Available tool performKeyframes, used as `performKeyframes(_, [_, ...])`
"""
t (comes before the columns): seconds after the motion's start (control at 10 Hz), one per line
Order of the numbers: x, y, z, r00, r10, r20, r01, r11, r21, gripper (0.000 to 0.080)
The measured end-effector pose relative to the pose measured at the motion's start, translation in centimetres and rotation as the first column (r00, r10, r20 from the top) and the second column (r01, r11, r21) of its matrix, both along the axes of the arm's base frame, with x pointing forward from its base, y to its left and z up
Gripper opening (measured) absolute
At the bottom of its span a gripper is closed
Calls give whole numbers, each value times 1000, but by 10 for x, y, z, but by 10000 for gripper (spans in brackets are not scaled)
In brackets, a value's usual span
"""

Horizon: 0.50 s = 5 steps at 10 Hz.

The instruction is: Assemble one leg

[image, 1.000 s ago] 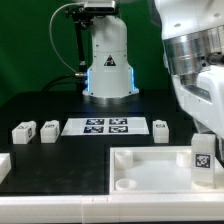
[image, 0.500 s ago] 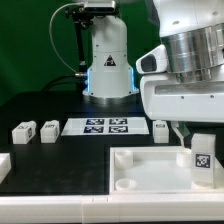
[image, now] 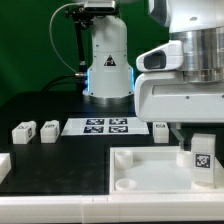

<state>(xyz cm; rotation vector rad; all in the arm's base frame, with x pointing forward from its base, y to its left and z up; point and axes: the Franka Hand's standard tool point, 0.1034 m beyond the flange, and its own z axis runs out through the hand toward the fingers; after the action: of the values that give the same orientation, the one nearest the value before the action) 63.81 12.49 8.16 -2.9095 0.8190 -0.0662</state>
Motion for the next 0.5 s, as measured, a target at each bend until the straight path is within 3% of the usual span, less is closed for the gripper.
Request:
performKeyframes(0.1, [0, 1, 0, 993, -118, -14, 119, 993, 14, 415])
performKeyframes(0.2, [-1, 0, -1, 978, -208, -26, 208, 978, 19, 314])
performKeyframes(0.3, [-1, 0, -1, 960, -278, -35, 279, 960, 23, 314])
performKeyframes(0.5, [0, 0, -3, 778, -622, -84, 628, 774, 77, 313])
